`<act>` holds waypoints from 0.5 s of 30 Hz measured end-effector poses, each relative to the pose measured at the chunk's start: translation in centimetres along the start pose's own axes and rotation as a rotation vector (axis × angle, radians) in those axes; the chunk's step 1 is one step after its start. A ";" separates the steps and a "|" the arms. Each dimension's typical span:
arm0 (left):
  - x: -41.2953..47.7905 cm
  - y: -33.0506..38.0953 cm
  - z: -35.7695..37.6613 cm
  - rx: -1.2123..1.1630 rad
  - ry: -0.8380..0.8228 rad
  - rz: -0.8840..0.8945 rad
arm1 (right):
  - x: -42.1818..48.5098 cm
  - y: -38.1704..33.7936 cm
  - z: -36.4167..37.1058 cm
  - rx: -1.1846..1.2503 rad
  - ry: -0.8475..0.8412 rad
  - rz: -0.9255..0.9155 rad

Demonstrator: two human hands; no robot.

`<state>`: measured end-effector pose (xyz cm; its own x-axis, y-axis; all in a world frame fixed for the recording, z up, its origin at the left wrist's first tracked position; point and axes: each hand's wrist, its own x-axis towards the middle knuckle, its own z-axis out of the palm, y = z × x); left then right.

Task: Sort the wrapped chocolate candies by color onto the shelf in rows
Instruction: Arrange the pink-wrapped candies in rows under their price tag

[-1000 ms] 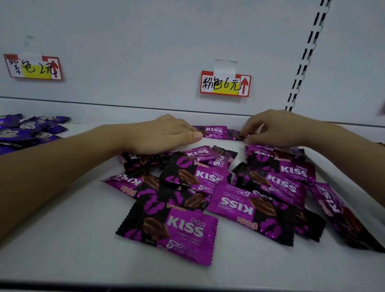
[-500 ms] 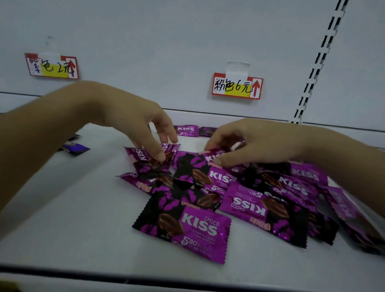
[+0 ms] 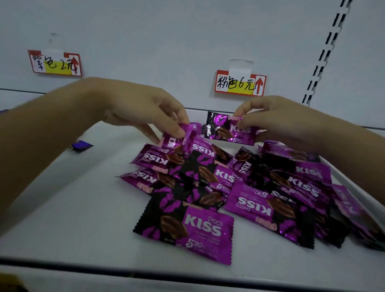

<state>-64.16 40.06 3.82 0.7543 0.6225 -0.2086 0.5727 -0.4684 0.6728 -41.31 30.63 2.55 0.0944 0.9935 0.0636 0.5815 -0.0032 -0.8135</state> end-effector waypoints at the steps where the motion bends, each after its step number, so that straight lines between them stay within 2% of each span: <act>1: -0.1 0.0 -0.1 -0.038 0.031 -0.007 | 0.0 0.1 0.0 0.006 0.001 -0.003; 4: -0.3 0.2 -0.5 -0.070 0.065 -0.015 | -0.1 0.3 0.2 -0.023 -0.045 -0.036; 10: -0.8 0.4 -1.2 -0.073 0.151 0.009 | -0.7 0.0 0.3 -0.177 -0.285 -0.111; 13: -0.5 0.5 -1.0 -0.121 0.272 0.049 | -0.6 0.1 0.3 -0.177 -0.218 -0.127; 15: -0.3 0.5 -1.0 -0.196 0.381 0.058 | -0.3 0.2 0.3 -0.191 -0.101 -0.114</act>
<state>-64.41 40.33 4.94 0.5901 0.8028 0.0853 0.4335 -0.4042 0.8054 -41.41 30.32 2.18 -0.0564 0.9950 0.0824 0.7270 0.0975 -0.6797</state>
